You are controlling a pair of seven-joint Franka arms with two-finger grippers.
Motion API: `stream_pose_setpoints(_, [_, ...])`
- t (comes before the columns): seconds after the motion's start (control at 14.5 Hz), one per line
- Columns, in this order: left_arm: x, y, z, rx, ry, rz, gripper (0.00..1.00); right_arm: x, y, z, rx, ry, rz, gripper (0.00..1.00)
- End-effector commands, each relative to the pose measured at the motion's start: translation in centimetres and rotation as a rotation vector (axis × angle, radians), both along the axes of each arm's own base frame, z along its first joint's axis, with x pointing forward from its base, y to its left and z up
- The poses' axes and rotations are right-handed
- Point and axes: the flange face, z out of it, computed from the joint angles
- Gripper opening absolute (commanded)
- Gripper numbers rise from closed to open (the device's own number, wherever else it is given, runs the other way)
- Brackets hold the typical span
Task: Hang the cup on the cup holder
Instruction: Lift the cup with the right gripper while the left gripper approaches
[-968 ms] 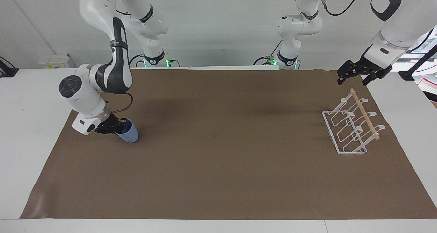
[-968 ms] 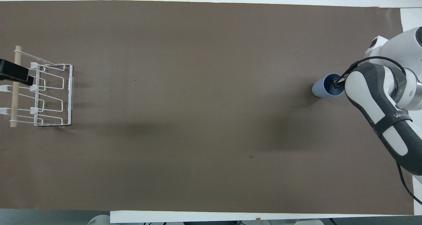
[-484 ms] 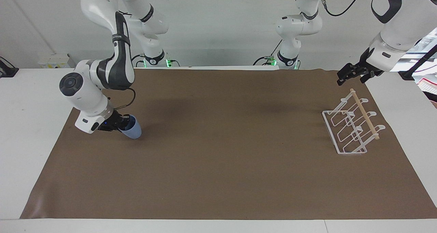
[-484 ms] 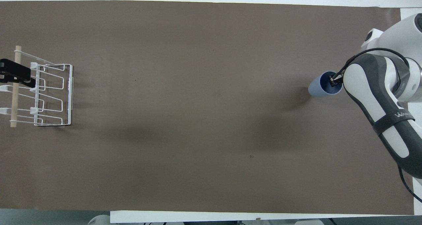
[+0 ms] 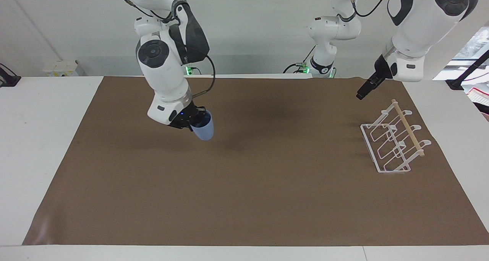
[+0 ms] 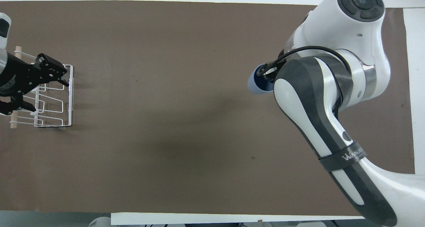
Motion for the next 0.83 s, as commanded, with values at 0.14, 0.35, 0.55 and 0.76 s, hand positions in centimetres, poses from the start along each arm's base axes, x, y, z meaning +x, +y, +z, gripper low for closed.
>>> stream_pose_setpoints(0.14, [-1.5, -2.2, -0.2, -0.098, 0.011, 0.391, 1.00, 0.8, 1.3, -0.5, 0.368, 0.154, -0.232, 0.00])
stream_pose_setpoints(0.35, [-1.7, -4.2, -0.5, -0.191, 0.039, 0.602, 1.00, -0.8, 3.8, -1.7, 0.598, 0.207, -0.389, 0.00])
stream_pose_setpoints(0.55, [-2.4, -6.5, 0.0, -0.274, 0.102, 0.631, 1.00, -4.1, 10.7, -2.8, 0.697, 0.197, -0.461, 0.00])
stream_pose_setpoints(0.76, [-1.3, -4.9, 1.3, -0.363, 0.174, 0.769, 1.00, -6.7, 15.6, -3.0, 0.706, 0.217, -0.531, 0.00])
